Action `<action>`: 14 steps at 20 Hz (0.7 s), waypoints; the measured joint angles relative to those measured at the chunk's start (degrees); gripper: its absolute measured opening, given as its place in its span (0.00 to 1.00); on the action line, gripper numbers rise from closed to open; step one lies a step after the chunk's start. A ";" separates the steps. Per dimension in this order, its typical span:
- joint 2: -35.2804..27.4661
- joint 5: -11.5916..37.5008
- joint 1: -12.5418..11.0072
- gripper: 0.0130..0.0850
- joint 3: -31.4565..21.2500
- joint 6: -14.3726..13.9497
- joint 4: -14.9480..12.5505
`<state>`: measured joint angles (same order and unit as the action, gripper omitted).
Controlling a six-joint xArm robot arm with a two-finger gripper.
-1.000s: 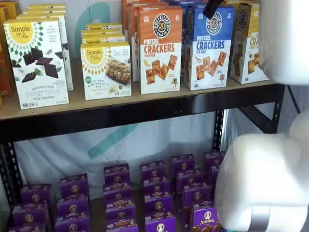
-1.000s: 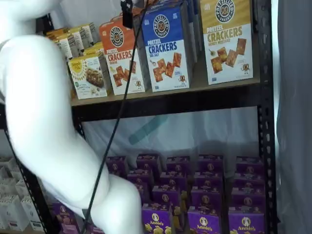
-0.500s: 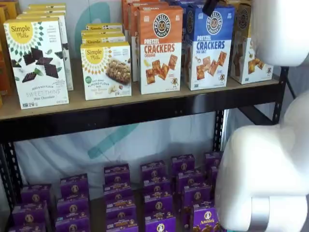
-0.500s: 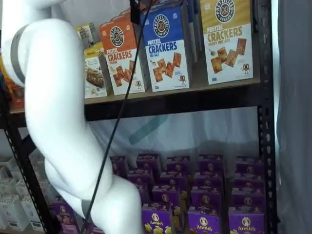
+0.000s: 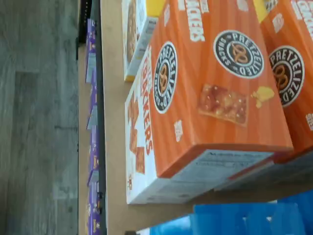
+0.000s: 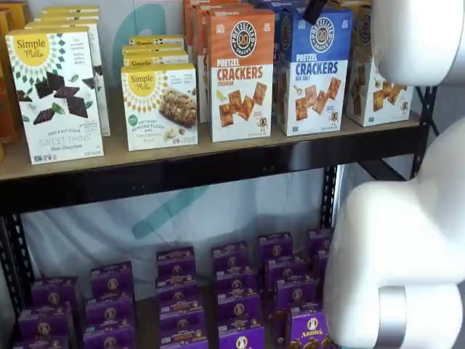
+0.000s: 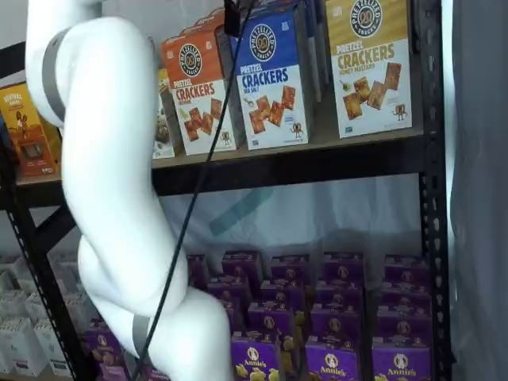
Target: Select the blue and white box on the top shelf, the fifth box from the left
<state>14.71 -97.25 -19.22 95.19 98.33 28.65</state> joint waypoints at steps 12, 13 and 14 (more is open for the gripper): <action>-6.22 -2.38 1.86 1.00 5.66 0.49 -5.08; -6.69 -2.87 2.05 1.00 6.20 0.54 -5.76; -7.07 -3.31 2.24 1.00 6.67 0.57 -6.40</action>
<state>7.64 -100.55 -16.98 101.86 98.90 22.24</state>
